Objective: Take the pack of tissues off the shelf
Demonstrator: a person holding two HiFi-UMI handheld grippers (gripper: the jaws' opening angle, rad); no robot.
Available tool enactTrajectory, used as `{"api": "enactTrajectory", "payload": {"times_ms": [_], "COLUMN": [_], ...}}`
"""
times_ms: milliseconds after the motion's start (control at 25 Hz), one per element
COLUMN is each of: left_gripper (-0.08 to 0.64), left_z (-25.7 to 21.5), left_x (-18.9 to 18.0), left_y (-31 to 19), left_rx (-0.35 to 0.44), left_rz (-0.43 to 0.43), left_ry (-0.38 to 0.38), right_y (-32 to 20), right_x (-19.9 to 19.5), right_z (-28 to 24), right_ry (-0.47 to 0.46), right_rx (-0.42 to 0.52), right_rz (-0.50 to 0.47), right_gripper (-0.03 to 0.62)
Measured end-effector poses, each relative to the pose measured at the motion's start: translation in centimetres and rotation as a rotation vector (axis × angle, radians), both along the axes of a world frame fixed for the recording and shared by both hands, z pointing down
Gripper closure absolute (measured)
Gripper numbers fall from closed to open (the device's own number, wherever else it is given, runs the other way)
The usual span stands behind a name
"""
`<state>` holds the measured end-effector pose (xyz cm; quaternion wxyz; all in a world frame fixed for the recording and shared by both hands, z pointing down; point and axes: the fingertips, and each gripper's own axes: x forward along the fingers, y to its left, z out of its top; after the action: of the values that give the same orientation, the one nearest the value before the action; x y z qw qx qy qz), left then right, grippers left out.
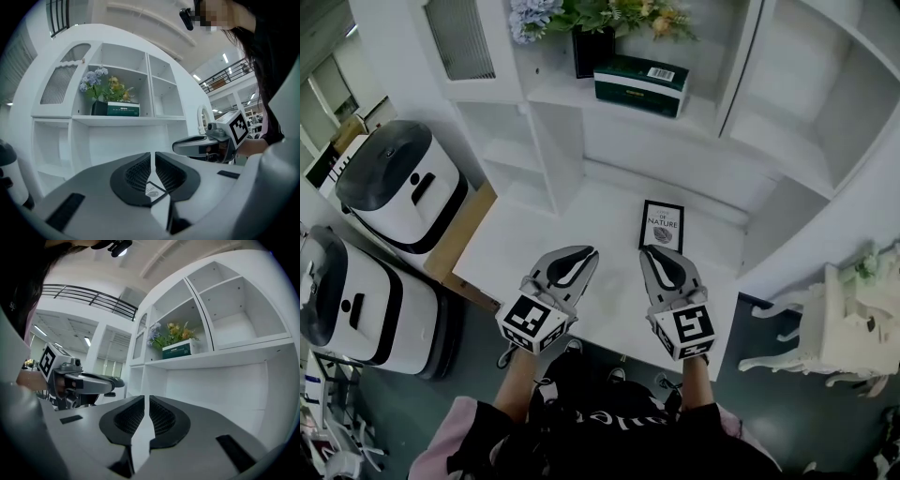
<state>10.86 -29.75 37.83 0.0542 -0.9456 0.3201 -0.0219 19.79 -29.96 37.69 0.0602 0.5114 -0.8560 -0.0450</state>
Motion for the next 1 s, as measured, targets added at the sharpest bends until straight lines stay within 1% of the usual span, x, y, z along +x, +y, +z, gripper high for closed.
{"api": "enactTrajectory", "payload": {"times_ms": [120, 280, 400, 520, 600, 760, 880, 1000], "left_gripper": [0.520, 0.520, 0.520, 0.520, 0.520, 0.520, 0.518, 0.513], "left_z": [-1.4, -3.2, -4.5, -5.6, -6.6, -9.6, -11.3, -12.7], "left_x": [0.2, 0.4, 0.5, 0.7, 0.5, 0.4, 0.5, 0.7], "left_y": [-2.3, -5.5, -7.7, -10.2, -11.8, -14.7, -17.0, -19.0], "left_rx": [0.031, 0.068, 0.097, 0.118, 0.130, 0.159, 0.188, 0.188], "left_rz": [0.026, 0.075, 0.117, 0.151, 0.165, 0.202, 0.217, 0.224], "left_ry": [0.000, 0.001, -0.015, -0.034, -0.025, 0.038, 0.023, 0.017], "right_y": [-1.7, -3.9, -5.5, -7.1, -8.3, -10.2, -11.7, -12.9], "right_x": [0.6, 1.4, 2.1, 2.8, 3.3, 4.4, 5.0, 5.7], "right_z": [-1.3, -2.9, -4.0, -5.9, -7.1, -9.7, -11.5, -12.9], "right_ry": [0.005, 0.021, 0.016, 0.011, 0.024, 0.049, 0.050, 0.091], "right_rx": [0.025, 0.045, 0.048, 0.093, 0.127, 0.176, 0.197, 0.206], "right_rz": [0.032, 0.099, 0.147, 0.186, 0.209, 0.247, 0.255, 0.268], "right_gripper": [0.528, 0.528, 0.528, 0.528, 0.528, 0.528, 0.528, 0.526]}}
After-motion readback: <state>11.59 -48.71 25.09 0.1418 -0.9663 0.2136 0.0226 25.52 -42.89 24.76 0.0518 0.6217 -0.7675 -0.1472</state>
